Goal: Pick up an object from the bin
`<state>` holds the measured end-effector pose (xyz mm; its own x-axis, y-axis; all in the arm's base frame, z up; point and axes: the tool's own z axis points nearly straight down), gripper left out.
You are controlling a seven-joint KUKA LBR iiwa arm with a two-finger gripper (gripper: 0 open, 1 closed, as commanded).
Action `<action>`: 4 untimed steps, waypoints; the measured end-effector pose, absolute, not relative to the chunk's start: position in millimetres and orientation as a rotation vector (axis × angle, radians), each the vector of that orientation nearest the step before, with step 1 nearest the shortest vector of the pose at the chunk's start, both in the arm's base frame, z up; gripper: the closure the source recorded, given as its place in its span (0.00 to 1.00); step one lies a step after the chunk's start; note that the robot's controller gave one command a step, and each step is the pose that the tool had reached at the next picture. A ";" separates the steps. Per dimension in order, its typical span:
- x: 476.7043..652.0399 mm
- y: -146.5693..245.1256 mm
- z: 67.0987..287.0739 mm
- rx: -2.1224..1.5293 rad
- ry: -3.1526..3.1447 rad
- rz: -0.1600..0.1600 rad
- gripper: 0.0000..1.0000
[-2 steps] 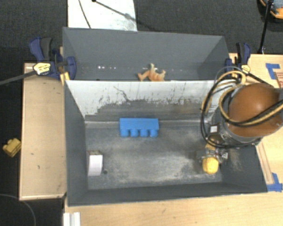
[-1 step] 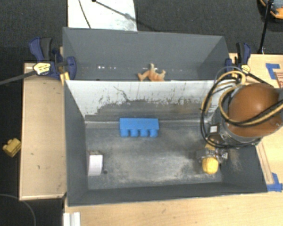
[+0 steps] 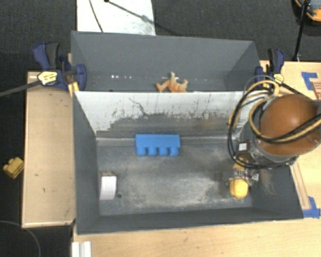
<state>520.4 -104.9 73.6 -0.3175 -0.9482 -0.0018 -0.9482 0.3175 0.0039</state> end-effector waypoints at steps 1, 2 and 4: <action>518.8 -104.2 95.2 1.831 -2.548 -0.013 1.00; 521.4 -104.9 111.9 1.833 -2.553 -0.001 1.00; 521.4 -104.5 126.4 1.829 -2.558 0.001 1.00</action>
Offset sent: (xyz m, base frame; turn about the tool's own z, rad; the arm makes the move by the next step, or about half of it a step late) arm 0.0001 0.0002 0.0382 0.0000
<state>521.4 -104.5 126.4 -0.3235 -0.9462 -0.0021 -0.9462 0.3235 -0.0022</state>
